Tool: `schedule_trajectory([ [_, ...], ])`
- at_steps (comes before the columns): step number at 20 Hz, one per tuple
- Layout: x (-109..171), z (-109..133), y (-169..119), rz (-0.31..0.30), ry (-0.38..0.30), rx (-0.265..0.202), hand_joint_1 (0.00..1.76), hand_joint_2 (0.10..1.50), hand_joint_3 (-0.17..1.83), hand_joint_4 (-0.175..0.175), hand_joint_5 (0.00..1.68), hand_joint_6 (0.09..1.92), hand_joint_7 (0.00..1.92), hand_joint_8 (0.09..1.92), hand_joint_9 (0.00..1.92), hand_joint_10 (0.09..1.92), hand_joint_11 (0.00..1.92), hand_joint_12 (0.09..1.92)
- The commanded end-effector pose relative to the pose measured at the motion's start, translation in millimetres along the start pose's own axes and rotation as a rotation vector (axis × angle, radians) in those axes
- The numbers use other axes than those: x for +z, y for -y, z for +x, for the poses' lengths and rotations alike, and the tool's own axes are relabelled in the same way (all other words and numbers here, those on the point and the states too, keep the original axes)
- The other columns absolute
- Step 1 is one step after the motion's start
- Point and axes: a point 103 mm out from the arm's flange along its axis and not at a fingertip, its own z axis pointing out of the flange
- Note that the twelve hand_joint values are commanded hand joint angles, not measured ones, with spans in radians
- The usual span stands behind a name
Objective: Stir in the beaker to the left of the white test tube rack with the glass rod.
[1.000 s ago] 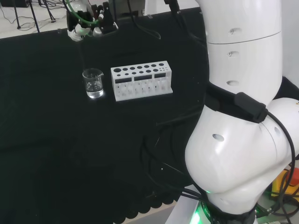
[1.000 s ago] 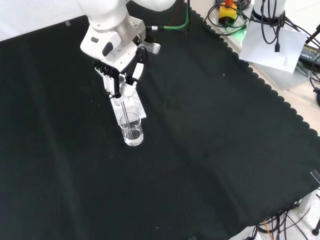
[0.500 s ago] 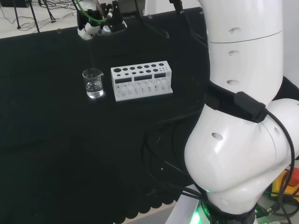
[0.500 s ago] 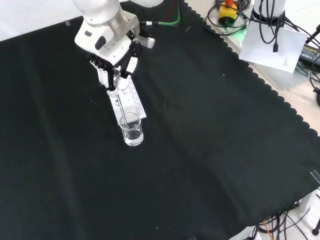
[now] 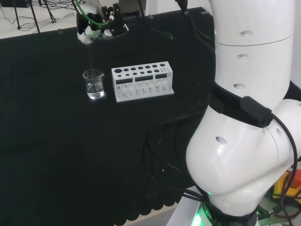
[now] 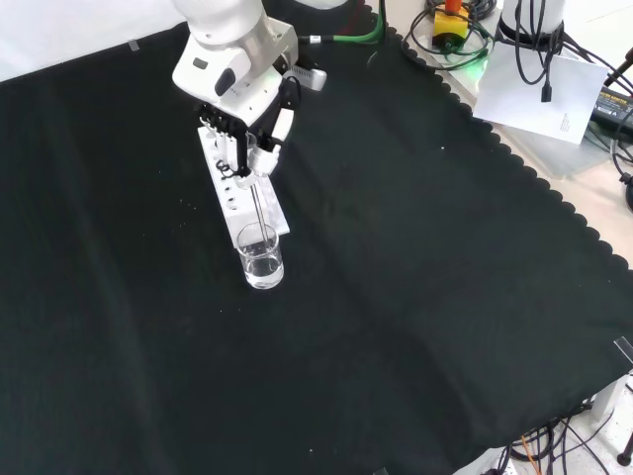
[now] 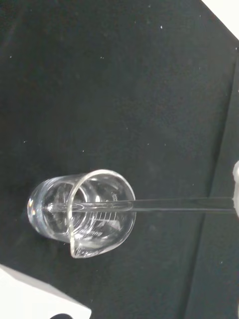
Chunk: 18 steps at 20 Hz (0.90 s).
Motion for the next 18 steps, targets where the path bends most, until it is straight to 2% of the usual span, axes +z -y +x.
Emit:
schedule_trajectory([
  [1,-2.0,13.2,-22.3,-0.01,0.01,-0.047,1.32,1.09,-0.17,-0.175,1.24,0.31,1.26,0.85,1.61,0.72,1.7,0.43],
  [7,-0.1,-15.8,-34.2,-0.01,0.01,-0.034,1.32,1.09,-0.17,-0.175,1.23,0.31,1.26,0.85,1.61,0.72,1.7,0.43],
  [11,-0.3,-40.0,-19.8,-0.006,0.003,0.005,1.32,1.09,-0.17,-0.175,1.23,0.31,1.26,0.85,1.61,0.72,1.7,0.43],
  [15,0.6,-44.0,-0.5,-0.007,0.008,0.024,1.32,1.09,-0.17,-0.175,1.23,0.31,1.26,0.85,1.61,0.72,1.7,0.43],
  [18,2.2,-35.6,10.3,-0.004,0.009,0.02,1.32,1.09,-0.17,-0.175,1.23,0.31,1.26,0.85,1.61,0.72,1.7,0.43],
])
